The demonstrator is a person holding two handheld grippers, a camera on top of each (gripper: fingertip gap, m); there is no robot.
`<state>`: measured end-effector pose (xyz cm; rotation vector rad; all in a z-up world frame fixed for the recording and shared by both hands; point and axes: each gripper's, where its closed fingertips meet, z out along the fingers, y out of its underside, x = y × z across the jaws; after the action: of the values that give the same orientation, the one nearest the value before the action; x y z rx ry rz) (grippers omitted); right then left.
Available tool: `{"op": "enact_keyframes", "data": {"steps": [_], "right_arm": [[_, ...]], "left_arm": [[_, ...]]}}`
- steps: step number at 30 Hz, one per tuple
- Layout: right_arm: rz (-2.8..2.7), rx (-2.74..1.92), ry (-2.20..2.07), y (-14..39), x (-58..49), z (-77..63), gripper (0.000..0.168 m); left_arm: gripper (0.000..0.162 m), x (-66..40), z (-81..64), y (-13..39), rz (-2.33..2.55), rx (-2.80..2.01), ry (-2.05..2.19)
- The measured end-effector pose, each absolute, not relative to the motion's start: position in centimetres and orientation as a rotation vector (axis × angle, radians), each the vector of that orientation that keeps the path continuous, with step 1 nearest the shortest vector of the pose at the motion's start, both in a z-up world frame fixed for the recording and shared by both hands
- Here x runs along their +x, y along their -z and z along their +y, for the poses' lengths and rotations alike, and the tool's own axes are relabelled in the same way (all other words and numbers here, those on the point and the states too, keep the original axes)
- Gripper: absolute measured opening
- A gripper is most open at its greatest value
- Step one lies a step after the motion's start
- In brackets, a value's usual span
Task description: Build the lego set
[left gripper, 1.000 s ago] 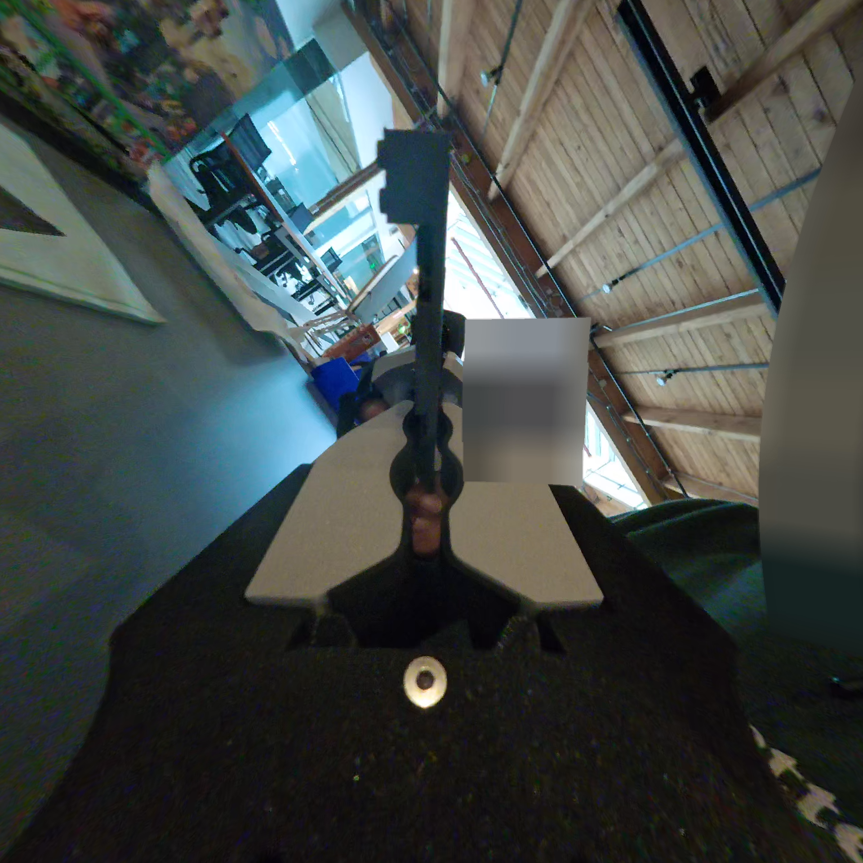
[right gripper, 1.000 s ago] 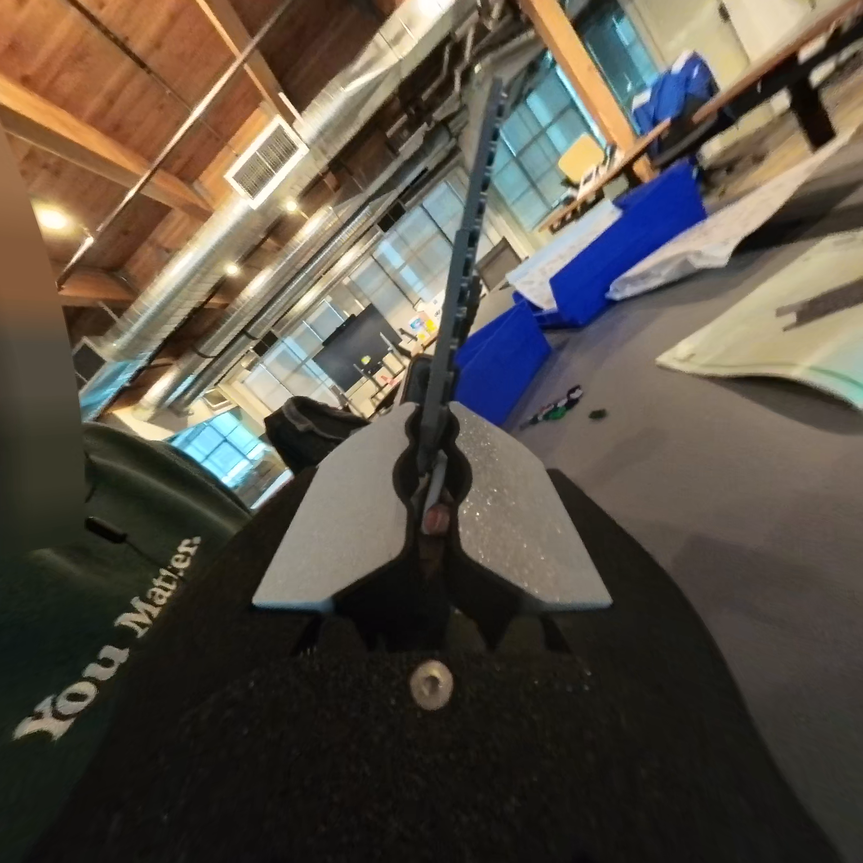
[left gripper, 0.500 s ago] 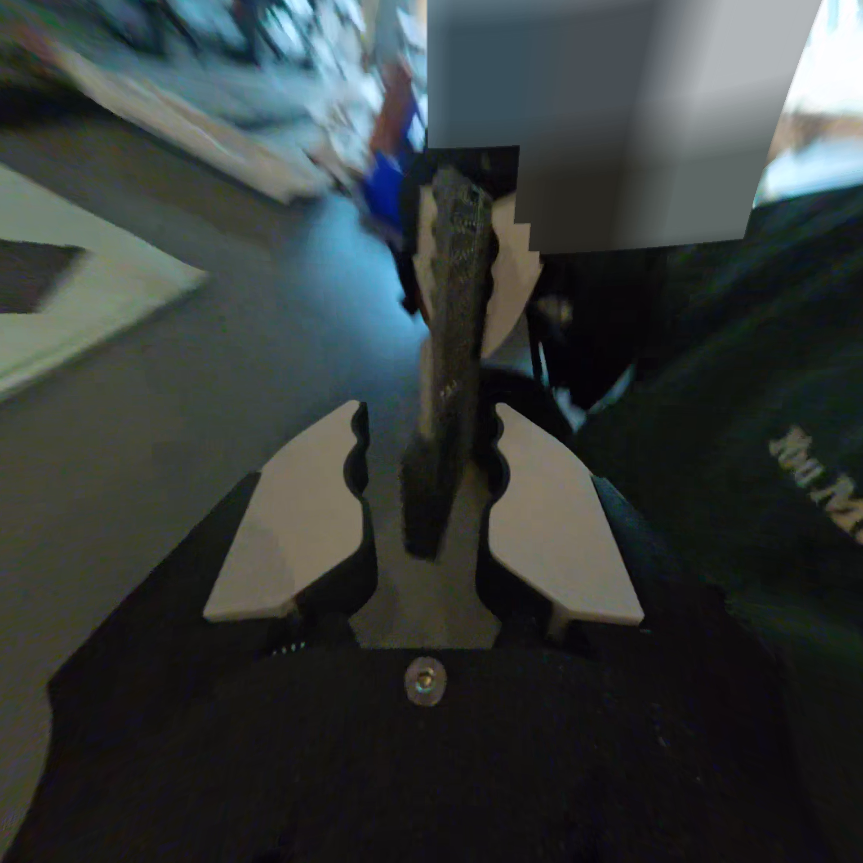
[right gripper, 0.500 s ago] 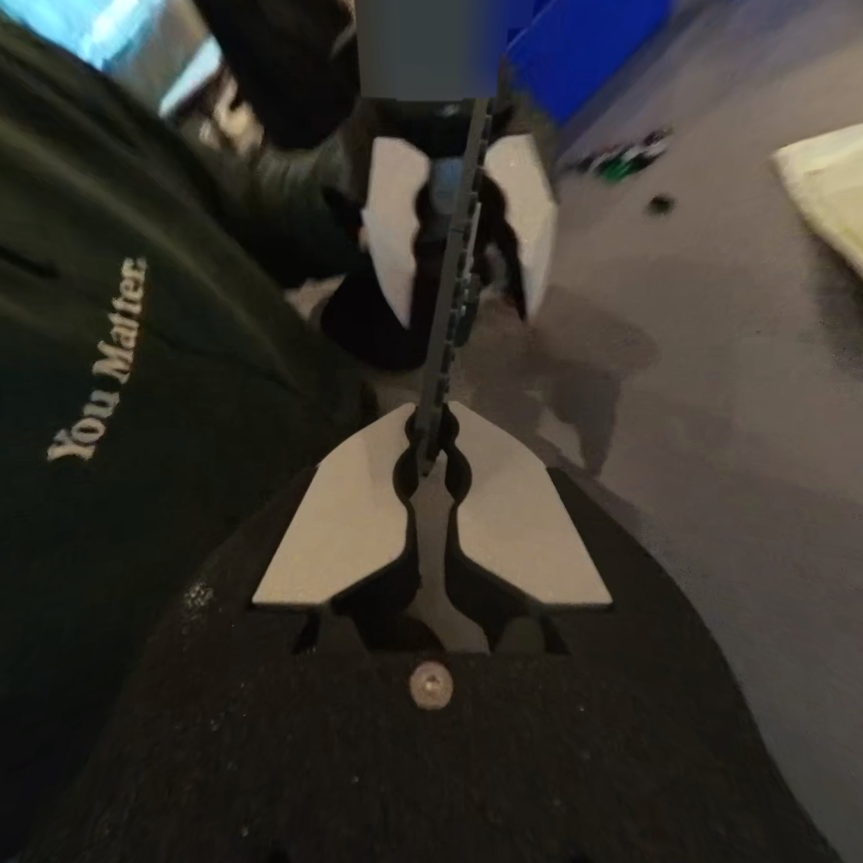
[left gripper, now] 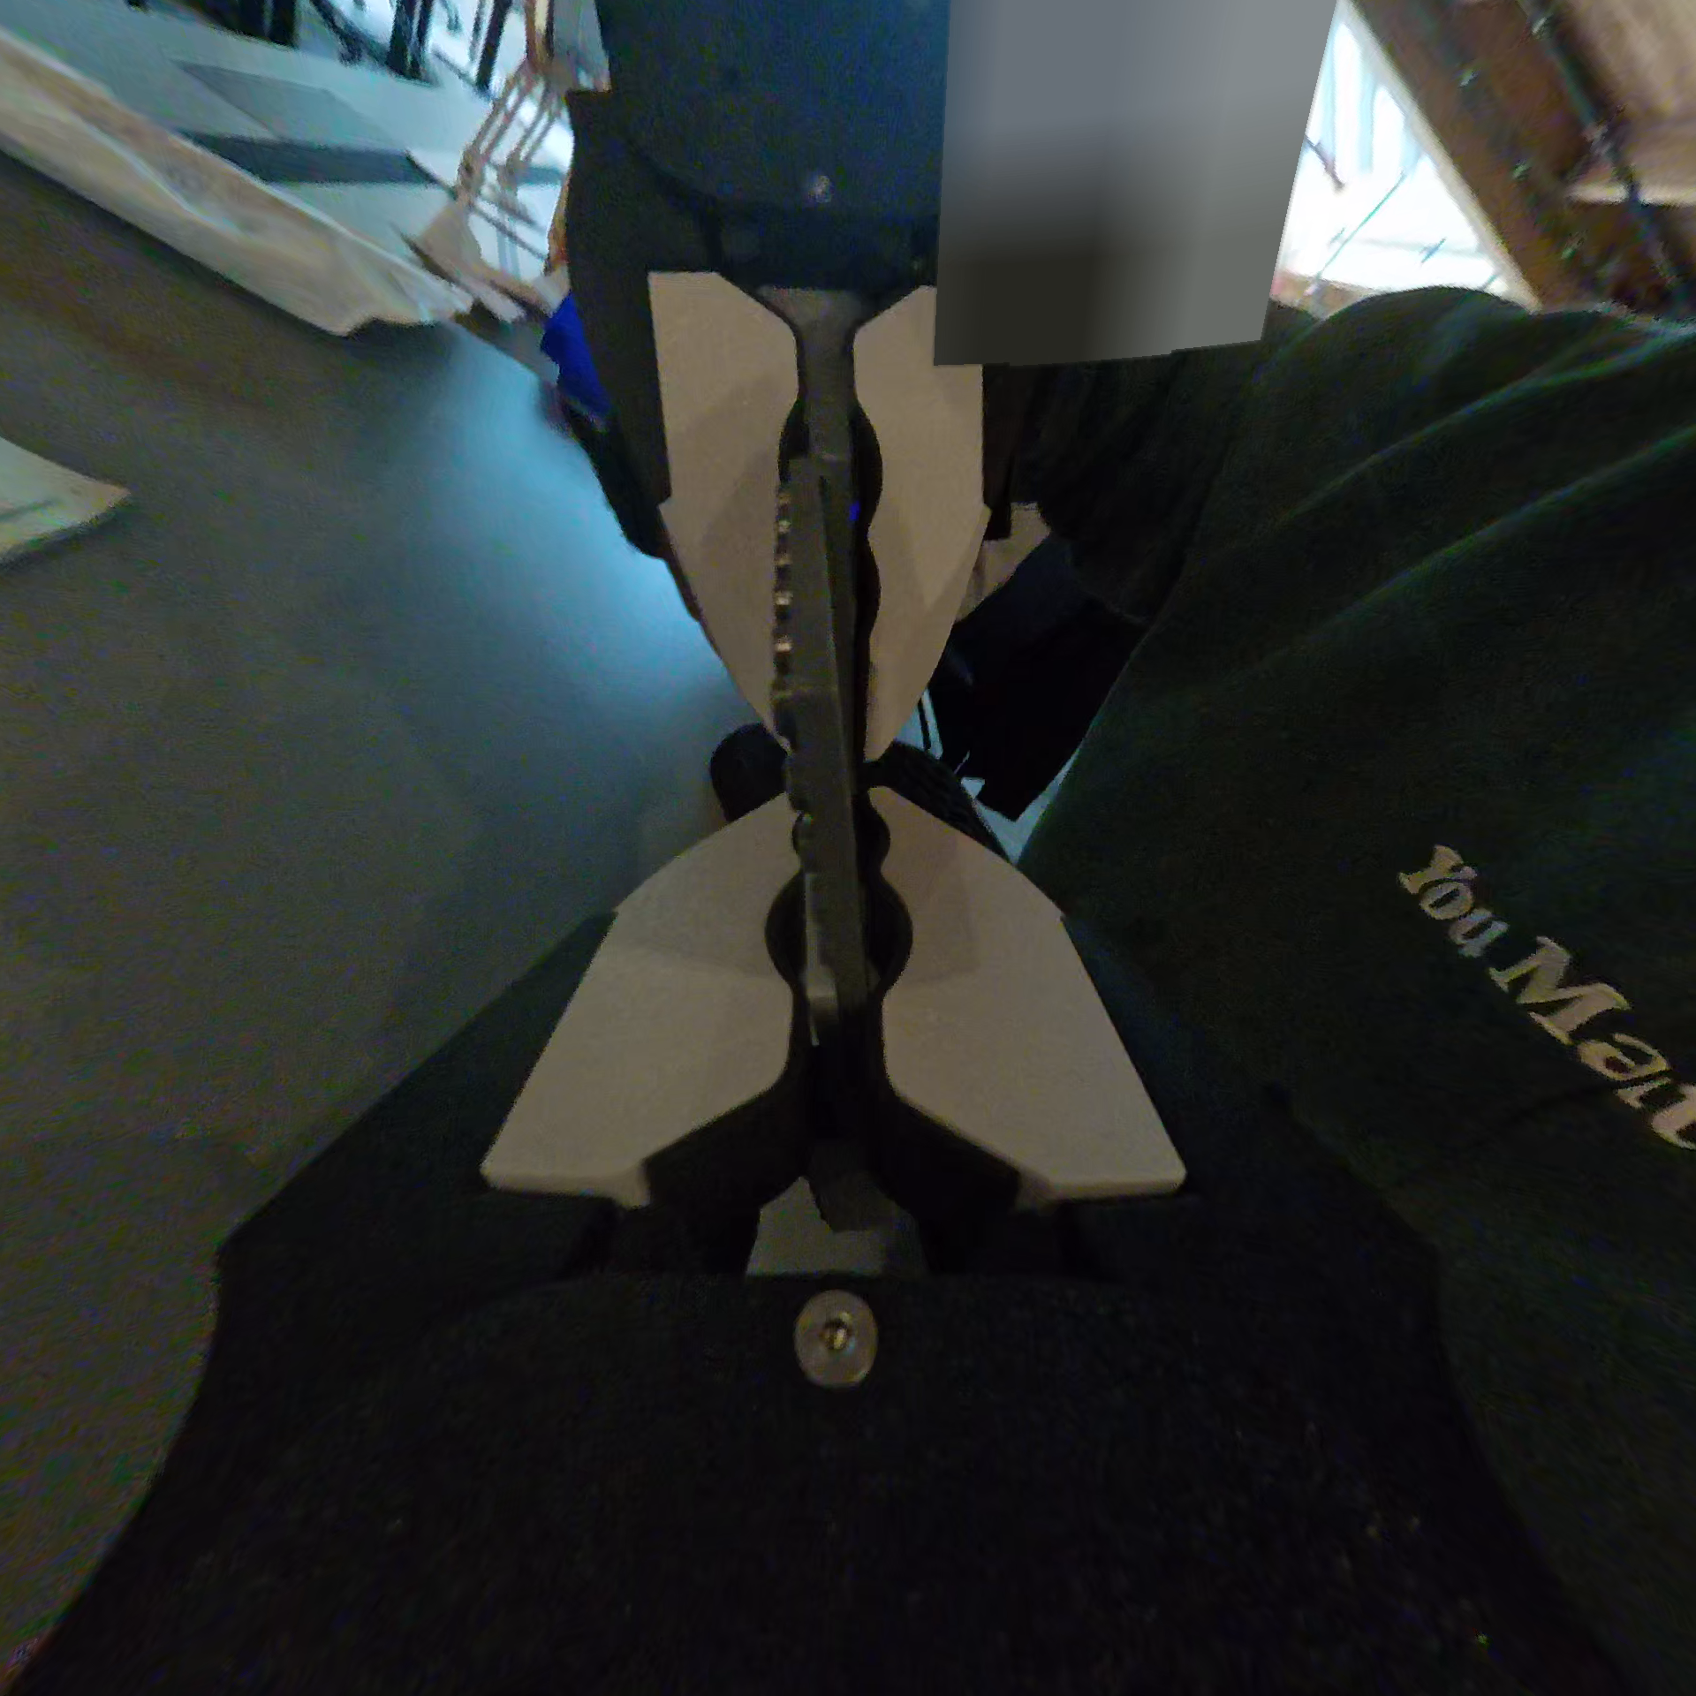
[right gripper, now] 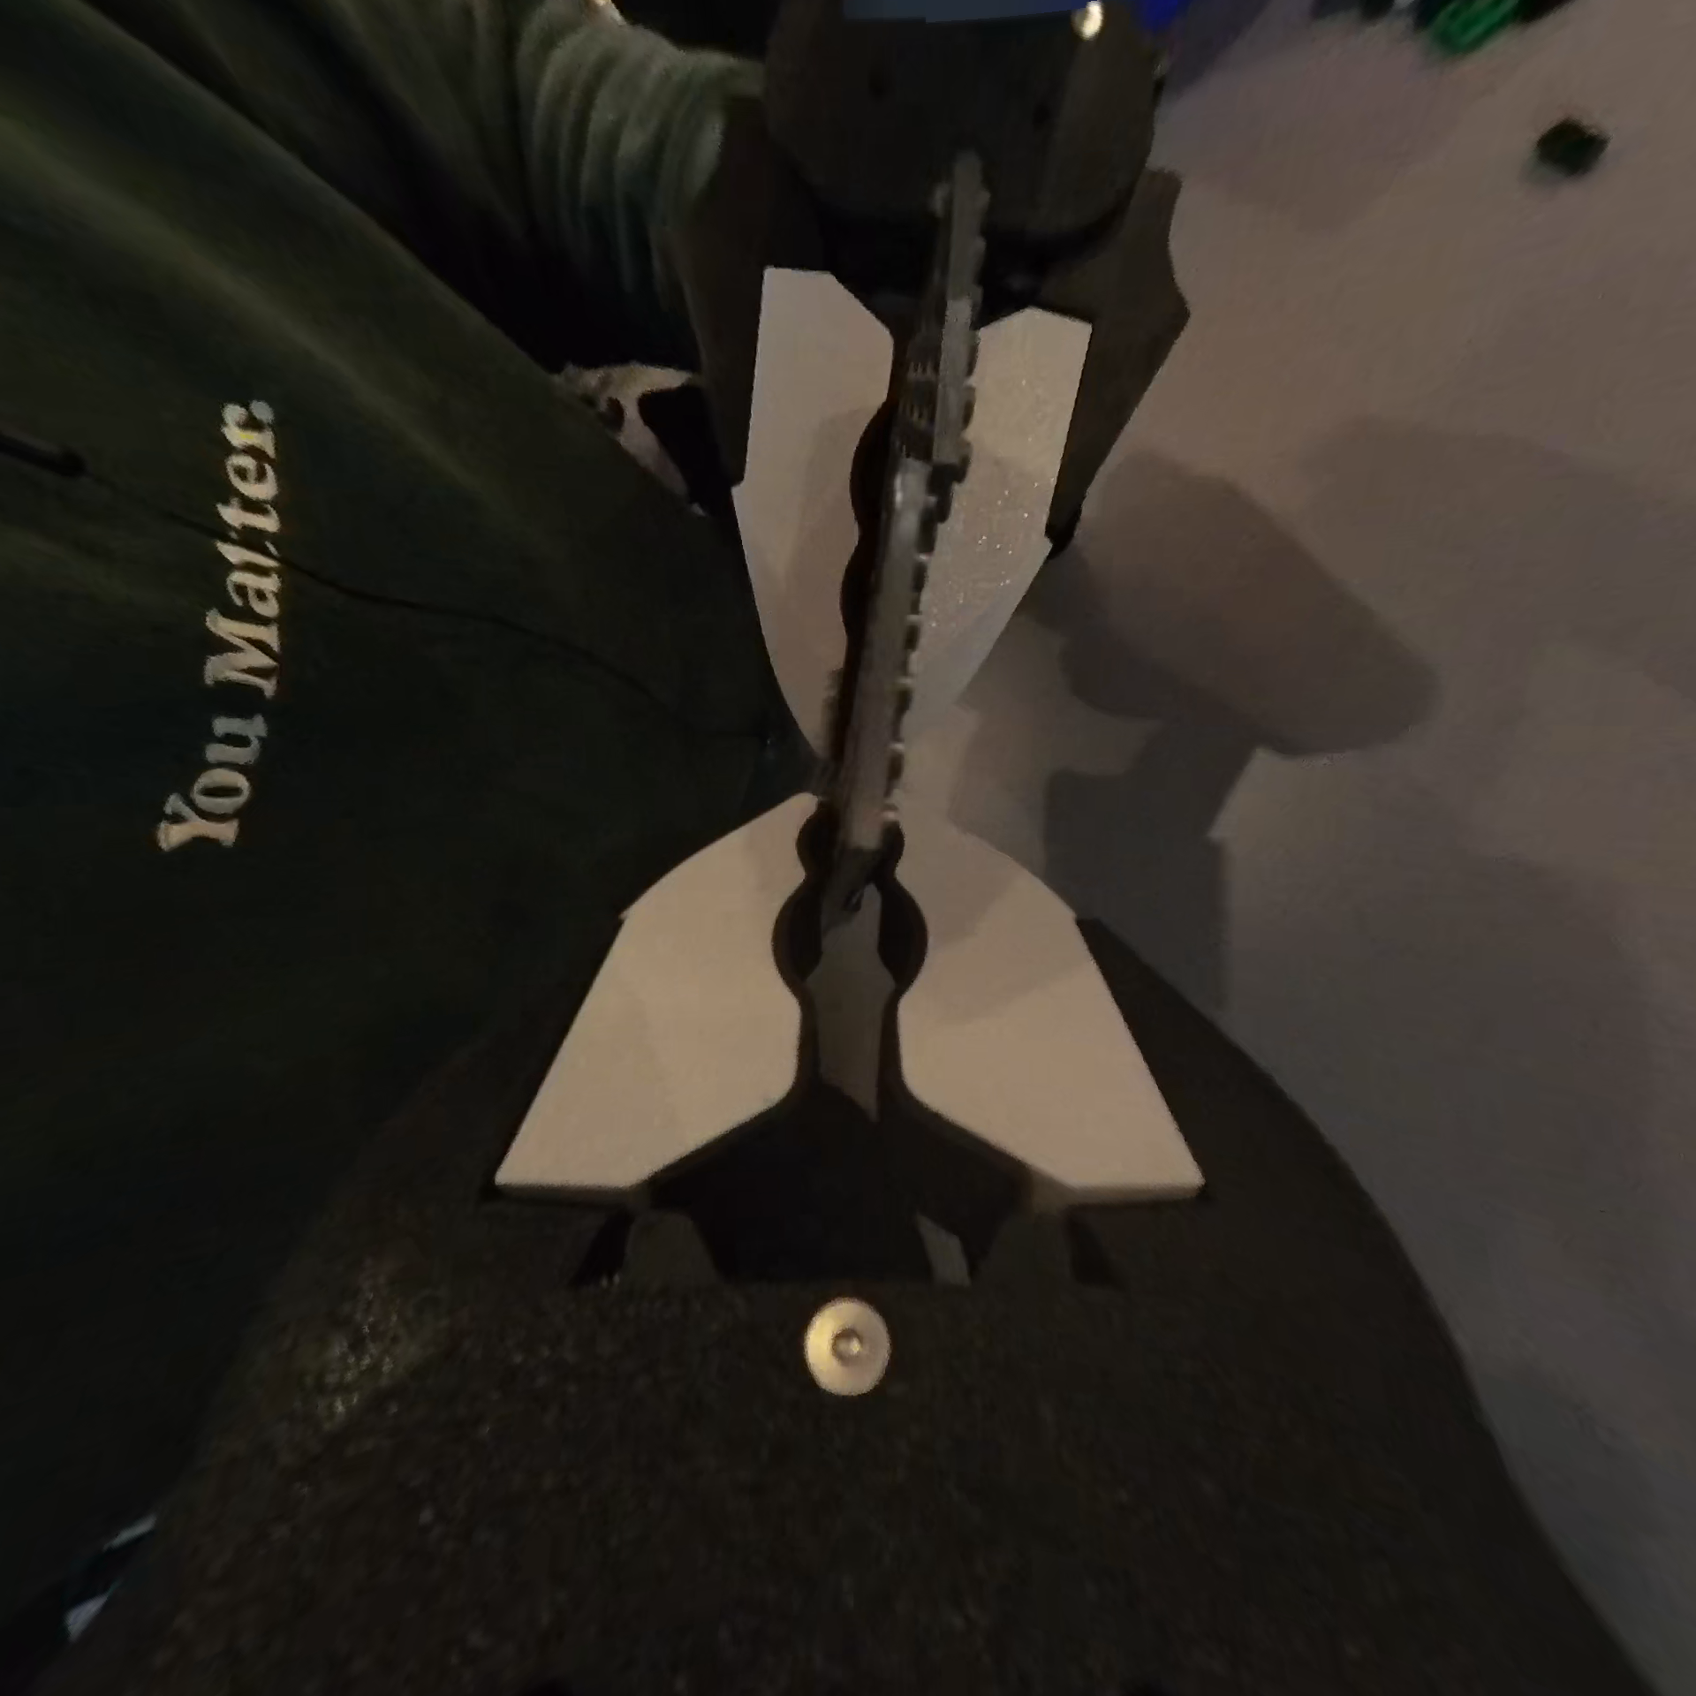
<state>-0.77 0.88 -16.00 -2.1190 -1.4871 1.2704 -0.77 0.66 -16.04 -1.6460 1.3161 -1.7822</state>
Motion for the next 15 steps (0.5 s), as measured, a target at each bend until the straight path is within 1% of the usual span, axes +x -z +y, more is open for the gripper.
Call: {"op": "enact_keyframes", "data": {"steps": [5,7,8,9,10,15], "right_arm": [[-1.395,-2.009,-1.330,15.1,-1.3,1.4,0.015],[-1.295,-1.959,-1.394,14.6,-1.6,1.5,0.015],[-1.252,-1.944,-1.412,14.6,-1.7,1.5,0.015],[-1.227,-1.930,-1.412,14.7,-1.7,1.6,0.010],[-1.214,-1.916,-1.406,14.8,-1.7,1.6,0.009],[-1.170,-1.864,-1.367,14.3,-1.8,1.3,0.008]], "left_arm": [[0.006,-1.5,1.4,15.2,1.270,-1.583,1.762],[0.006,-1.8,1.5,15.2,1.273,-1.566,1.739],[0.006,-1.9,1.5,15.1,1.267,-1.556,1.744],[0.006,-1.9,1.3,15.1,1.268,-1.550,1.753],[0.006,-1.9,1.3,15.2,1.274,-1.545,1.746],[0.006,-1.9,0.9,14.8,1.283,-1.503,1.733]]}}
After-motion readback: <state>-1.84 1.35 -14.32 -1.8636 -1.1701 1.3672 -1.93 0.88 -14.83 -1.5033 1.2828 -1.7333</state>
